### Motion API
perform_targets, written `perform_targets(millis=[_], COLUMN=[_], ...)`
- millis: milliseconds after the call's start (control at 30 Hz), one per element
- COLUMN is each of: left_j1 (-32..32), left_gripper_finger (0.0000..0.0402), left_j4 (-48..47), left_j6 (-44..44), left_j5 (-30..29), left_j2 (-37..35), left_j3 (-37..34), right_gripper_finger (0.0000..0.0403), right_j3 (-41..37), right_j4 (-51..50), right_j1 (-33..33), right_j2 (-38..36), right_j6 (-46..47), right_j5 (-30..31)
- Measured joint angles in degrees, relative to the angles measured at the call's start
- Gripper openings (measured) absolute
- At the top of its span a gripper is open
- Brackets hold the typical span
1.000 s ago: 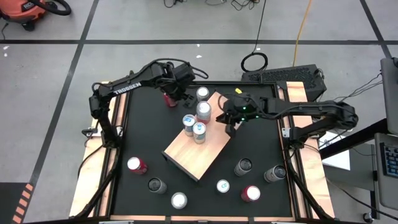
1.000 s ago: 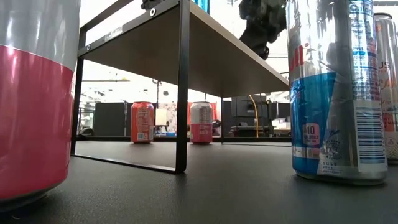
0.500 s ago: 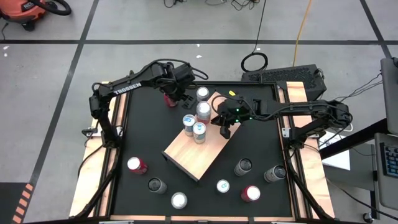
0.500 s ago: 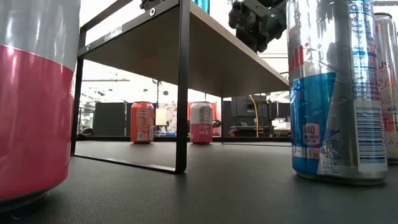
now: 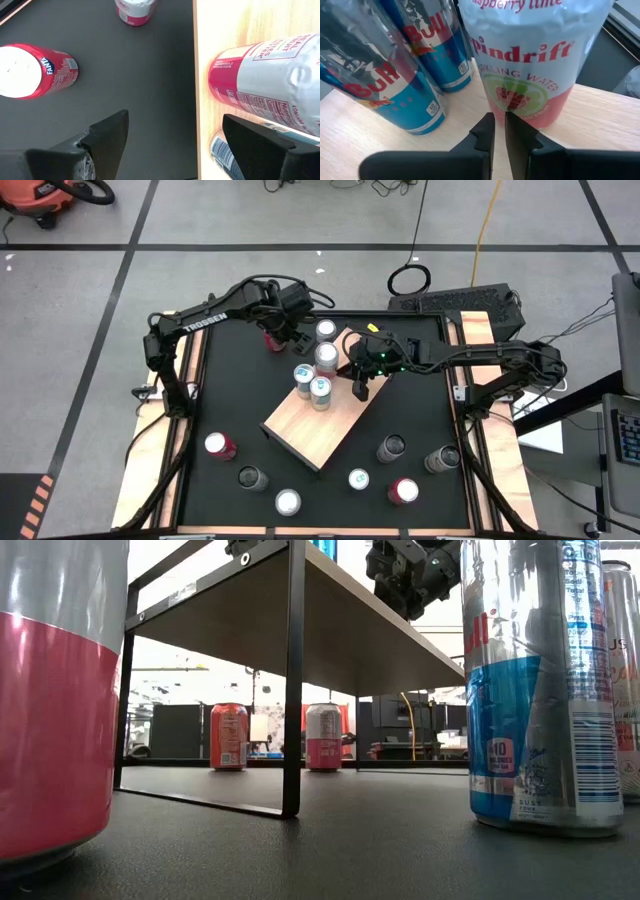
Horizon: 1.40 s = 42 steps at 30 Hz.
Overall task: Place canned beverage on shelf
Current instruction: Put the top left pink-white soda can on the shelf, then put the top pink-white soda can on the shelf aligned with the pink-white soda can
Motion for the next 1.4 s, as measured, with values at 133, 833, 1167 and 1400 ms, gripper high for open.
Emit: perform_targets(millis=[133,833,1167,1400], left_j1=[0.0,0.9,3.6,6.6], left_gripper_finger=[0.0325,0.0325,0.0325,0.0325], left_j4=[0.1,0.1,1.3,5.6], left_j6=[0.1,4.0,8.8,18.1], left_j5=[0.0,0.0,-0.3,-1.2], left_j2=[0.0,0.0,-0.9,-1.3], left_j3=[0.0,0.0,0.1,0.1], right_gripper_finger=[0.0022,0.0022,0.0022,0.0022], right_j3=[0.0,0.0,0.0,0.0], right_j4=[0.1,0.6,-5.4,-10.8], right_j1=[-0.1,0.0,0.0,0.0], right_j2=[0.0,0.0,-7.7,-13.7], right_j6=[0.0,0.4,4.6,16.3], right_j5=[1.3,1.0,1.2,5.9])
